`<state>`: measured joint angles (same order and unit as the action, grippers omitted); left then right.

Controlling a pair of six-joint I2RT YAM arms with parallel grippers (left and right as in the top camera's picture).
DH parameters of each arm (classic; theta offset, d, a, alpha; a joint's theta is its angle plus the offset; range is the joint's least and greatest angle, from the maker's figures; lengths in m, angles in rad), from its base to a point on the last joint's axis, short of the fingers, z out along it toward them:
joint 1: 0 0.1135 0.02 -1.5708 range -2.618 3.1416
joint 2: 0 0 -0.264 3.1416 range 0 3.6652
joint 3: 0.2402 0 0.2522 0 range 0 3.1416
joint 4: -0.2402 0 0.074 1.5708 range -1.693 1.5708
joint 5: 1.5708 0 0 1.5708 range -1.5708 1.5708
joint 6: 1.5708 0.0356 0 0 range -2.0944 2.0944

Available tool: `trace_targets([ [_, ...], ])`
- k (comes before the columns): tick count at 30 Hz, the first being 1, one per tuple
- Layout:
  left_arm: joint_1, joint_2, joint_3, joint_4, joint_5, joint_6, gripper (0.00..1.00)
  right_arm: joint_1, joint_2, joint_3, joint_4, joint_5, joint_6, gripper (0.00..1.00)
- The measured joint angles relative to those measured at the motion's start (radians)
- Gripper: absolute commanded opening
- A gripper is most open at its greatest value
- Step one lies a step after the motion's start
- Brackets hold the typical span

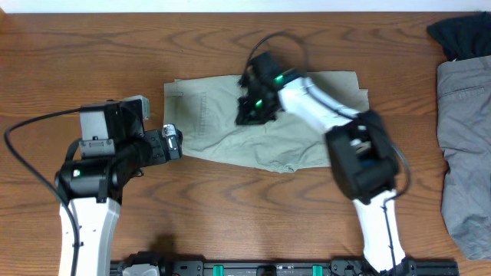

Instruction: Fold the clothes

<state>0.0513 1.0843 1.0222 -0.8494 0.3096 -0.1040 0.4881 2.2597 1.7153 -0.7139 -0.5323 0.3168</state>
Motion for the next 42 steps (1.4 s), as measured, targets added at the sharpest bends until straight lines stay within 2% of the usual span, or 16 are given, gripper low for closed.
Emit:
trace_targets([
  [4, 0.0, 0.085, 0.0, 0.0, -0.003, 0.0, 0.98, -0.109, -0.148, 0.0, -0.064, 0.062, -0.115, 0.35],
  [7, 0.0, 0.16, 0.0, 0.0, -0.002, 0.0, 0.98, -0.19, -0.241, 0.002, -0.123, 0.129, -0.141, 0.44],
  [13, 0.0, 0.244, 0.0, 0.0, -0.002, 0.0, 0.98, -0.4, -0.273, 0.006, -0.198, 0.206, -0.137, 0.47],
  [22, 0.0, 0.248, 0.0, 0.0, -0.002, 0.0, 0.98, -0.658, -0.237, -0.013, -0.278, 0.243, -0.135, 0.54],
  [26, 0.0, 0.248, 0.0, 0.0, -0.002, 0.0, 0.98, -0.697, -0.237, -0.036, -0.262, 0.243, -0.14, 0.58],
  [31, 0.0, 0.248, 0.0, 0.001, -0.002, 0.0, 0.98, -0.7, -0.237, -0.124, -0.177, 0.241, -0.143, 0.54],
  [42, 0.0, 0.248, 0.0, 0.0, -0.002, 0.0, 0.98, -0.66, -0.219, -0.331, 0.015, 0.264, -0.106, 0.54],
])
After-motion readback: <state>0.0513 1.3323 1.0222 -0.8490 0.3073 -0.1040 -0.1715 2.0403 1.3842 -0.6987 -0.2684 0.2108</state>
